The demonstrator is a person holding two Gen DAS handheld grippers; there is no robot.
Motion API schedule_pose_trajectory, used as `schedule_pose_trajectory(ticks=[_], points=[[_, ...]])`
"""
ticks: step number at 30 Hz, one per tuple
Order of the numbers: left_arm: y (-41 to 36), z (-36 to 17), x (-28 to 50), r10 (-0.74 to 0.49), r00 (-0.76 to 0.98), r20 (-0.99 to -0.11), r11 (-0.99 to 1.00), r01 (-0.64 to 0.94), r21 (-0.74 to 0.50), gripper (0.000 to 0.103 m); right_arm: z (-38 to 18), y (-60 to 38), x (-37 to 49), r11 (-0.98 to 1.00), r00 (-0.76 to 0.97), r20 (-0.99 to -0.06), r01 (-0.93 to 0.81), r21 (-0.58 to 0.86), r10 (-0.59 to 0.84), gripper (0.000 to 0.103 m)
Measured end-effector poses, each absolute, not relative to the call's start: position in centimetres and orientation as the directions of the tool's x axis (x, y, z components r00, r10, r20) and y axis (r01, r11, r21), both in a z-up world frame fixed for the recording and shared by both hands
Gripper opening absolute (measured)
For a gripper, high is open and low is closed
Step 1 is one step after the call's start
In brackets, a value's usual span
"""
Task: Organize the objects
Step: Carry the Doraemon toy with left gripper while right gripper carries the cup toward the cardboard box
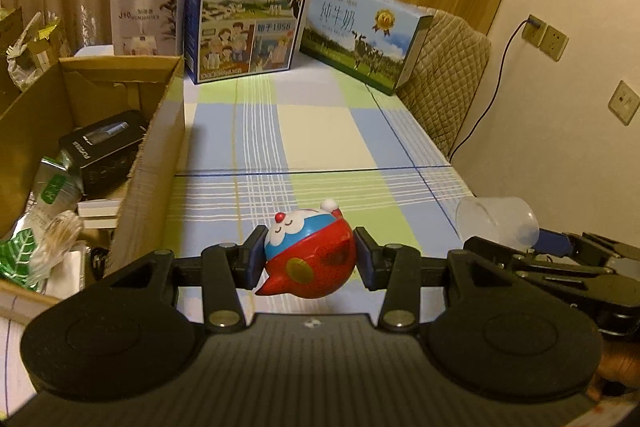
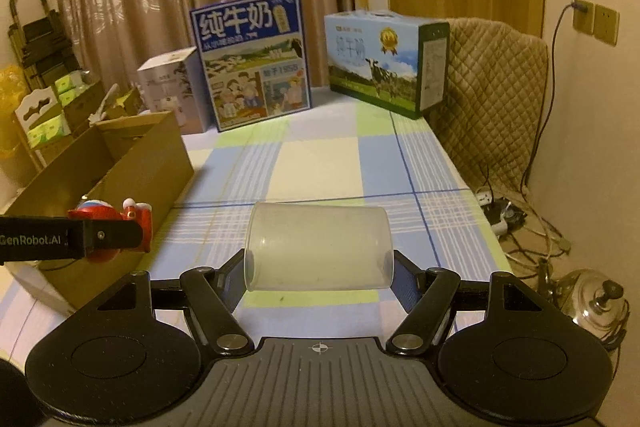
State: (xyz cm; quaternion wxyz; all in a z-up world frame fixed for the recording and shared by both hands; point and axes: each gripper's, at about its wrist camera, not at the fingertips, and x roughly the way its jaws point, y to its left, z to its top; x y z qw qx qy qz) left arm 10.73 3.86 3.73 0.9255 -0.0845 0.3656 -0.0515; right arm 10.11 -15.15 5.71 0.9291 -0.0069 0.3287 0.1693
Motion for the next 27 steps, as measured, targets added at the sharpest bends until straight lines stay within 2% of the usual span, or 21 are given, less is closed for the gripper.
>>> schedule_pose_trajectory(ticks=[27], points=[[10.3,7.8,3.6,-0.067,0.779,-0.624,0.982,-0.06,-0.181,0.04,8.5,-7.2,6.3,0.869,0.692,-0.575,-0.49,0.068,0.436,0.069]])
